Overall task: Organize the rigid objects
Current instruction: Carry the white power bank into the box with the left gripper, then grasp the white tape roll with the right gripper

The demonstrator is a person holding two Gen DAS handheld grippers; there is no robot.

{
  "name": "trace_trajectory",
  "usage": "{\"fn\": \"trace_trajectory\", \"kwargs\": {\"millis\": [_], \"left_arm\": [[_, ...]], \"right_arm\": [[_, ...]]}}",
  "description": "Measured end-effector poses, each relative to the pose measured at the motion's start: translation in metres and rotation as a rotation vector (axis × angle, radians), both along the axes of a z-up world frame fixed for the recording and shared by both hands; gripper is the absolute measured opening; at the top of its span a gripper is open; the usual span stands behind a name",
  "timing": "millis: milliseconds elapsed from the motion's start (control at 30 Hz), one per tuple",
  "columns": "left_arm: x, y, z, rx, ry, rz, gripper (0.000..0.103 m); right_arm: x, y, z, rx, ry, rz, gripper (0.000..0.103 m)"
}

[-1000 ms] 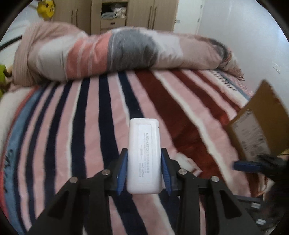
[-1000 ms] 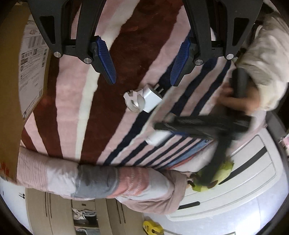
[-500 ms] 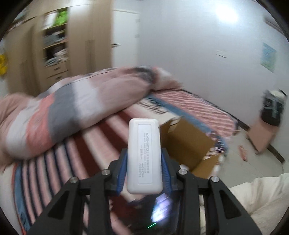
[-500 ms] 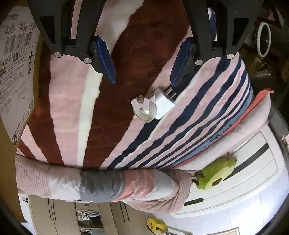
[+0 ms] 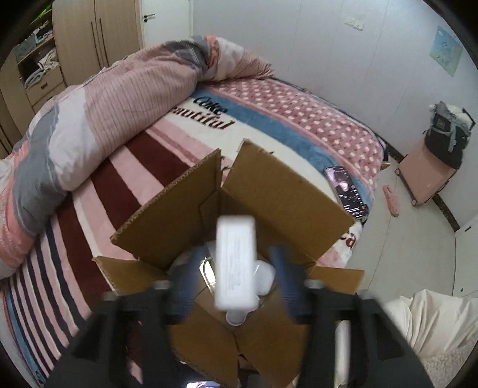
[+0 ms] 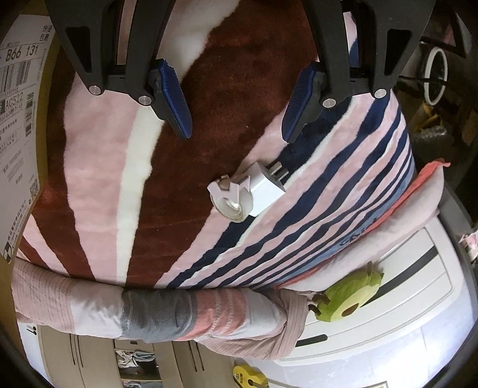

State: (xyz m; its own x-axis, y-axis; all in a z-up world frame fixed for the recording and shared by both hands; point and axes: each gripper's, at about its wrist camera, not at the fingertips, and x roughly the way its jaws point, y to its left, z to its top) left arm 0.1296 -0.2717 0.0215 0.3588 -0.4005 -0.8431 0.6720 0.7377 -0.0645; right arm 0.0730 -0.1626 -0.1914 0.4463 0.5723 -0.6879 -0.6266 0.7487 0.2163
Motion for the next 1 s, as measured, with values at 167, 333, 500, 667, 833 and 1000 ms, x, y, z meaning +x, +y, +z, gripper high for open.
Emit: {"fn": "trace_trajectory", "kwargs": {"millis": [167, 333, 500, 667, 833, 1000], "left_arm": [[-0.017, 0.035, 0.034, -0.104, -0.103, 0.029, 0.08], [-0.045, 0.118, 0.055, -0.162, -0.242, 0.177, 0.093], [-0.068, 0.224, 0.031, -0.129, -0.302, 0.416, 0.093], [-0.083, 0.294, -0.024, -0.154, -0.254, 0.57, 0.093], [-0.091, 0.333, -0.073, -0.203, -0.182, 0.641, 0.093], [-0.099, 0.348, -0.1, -0.242, -0.139, 0.658, 0.093]], "right_arm": [[0.001, -0.006, -0.001, -0.01, 0.004, -0.006, 0.06], [0.006, -0.004, 0.003, -0.002, 0.004, -0.021, 0.06], [0.017, -0.002, 0.003, 0.02, 0.024, -0.019, 0.059], [0.031, 0.003, 0.005, 0.035, 0.044, -0.035, 0.059], [0.05, 0.008, 0.005, 0.087, 0.09, -0.051, 0.059], [0.071, 0.017, -0.001, 0.143, 0.145, -0.025, 0.059]]}}
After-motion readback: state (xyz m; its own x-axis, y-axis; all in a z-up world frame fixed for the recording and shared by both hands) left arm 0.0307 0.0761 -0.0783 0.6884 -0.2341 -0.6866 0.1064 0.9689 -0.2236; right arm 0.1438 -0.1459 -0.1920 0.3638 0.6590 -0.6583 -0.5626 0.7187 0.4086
